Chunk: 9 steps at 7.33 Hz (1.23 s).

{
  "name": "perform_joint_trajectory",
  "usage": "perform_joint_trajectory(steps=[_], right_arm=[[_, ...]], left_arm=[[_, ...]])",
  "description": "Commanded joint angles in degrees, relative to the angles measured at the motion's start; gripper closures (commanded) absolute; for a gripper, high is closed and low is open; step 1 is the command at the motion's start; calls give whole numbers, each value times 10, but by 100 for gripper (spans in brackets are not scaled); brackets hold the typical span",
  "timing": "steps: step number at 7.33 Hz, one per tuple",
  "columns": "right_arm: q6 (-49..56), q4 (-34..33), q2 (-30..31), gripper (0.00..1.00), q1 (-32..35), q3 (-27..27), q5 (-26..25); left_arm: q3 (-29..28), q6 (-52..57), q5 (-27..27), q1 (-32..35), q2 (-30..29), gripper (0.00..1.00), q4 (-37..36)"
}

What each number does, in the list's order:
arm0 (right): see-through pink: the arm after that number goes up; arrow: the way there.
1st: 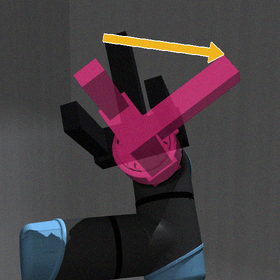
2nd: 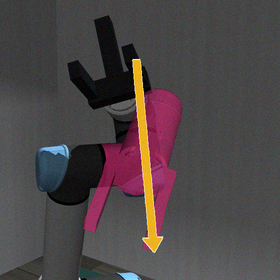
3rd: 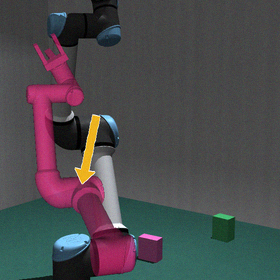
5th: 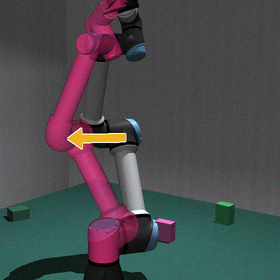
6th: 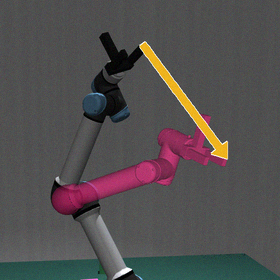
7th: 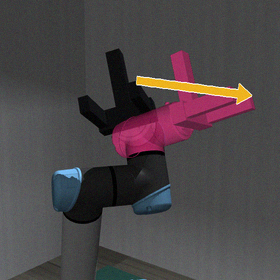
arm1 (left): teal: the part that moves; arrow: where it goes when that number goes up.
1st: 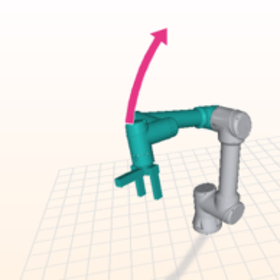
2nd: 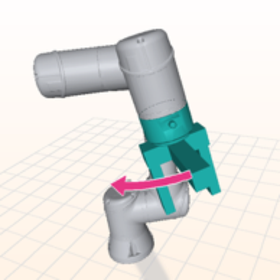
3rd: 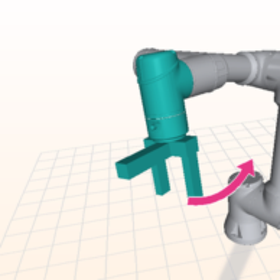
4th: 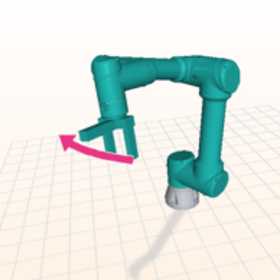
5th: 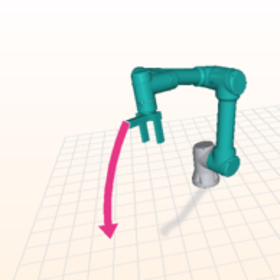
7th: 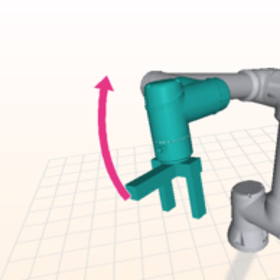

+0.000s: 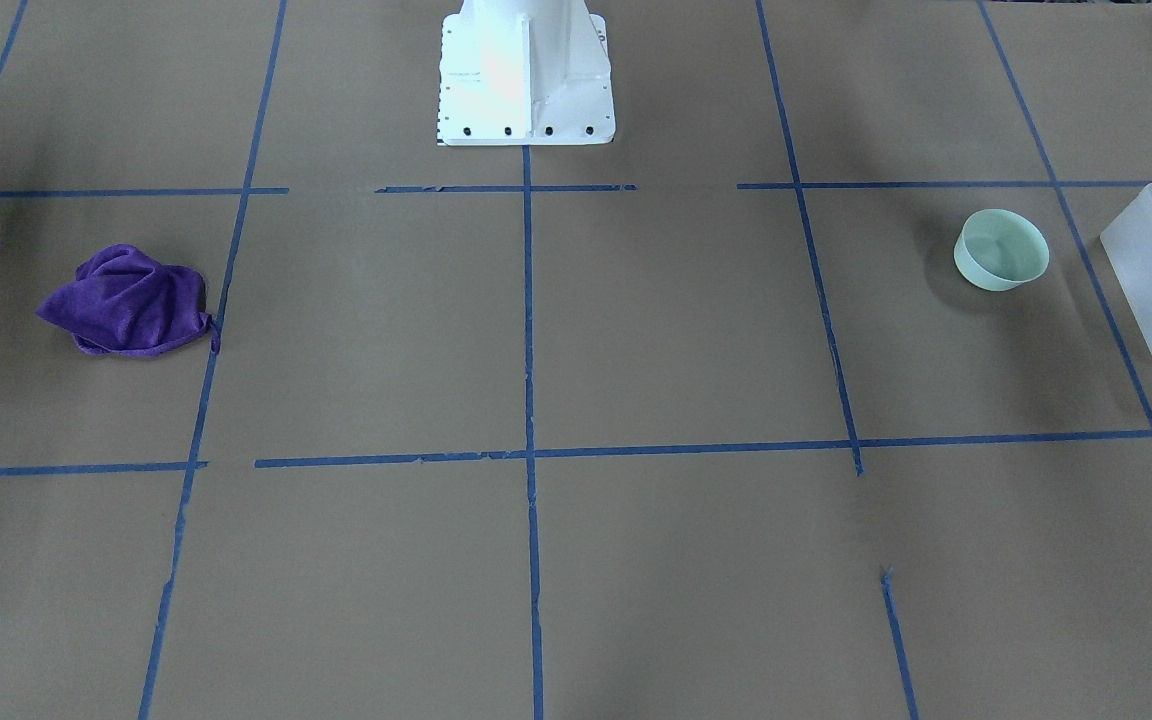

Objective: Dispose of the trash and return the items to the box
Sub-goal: 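Carry the yellow cup with the left gripper into the clear bin, then reach the right gripper toward the purple cloth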

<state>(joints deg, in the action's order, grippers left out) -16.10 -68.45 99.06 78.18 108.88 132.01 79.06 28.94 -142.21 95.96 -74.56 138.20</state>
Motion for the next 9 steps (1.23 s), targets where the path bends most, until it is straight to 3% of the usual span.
perform_joint_trajectory(steps=[1, 4, 5, 6, 9], right_arm=[[0, 1, 1, 0, -2, 0, 0], [0, 1, 2, 0, -5, 0, 0], [0, 1, 2, 0, -6, 0, 0], [0, 1, 2, 0, -6, 0, 0], [-1, 1, 0, 0, -7, 0, 0]], left_arm=[[-8, -10, 6, -19, -1, 100, 10], [-19, -9, 3, -70, 0, 96, 22], [-28, -6, 3, -76, 0, 80, 34], [-29, -5, 3, -80, 0, 71, 39], [-28, -7, 0, -81, 0, 68, 44]])
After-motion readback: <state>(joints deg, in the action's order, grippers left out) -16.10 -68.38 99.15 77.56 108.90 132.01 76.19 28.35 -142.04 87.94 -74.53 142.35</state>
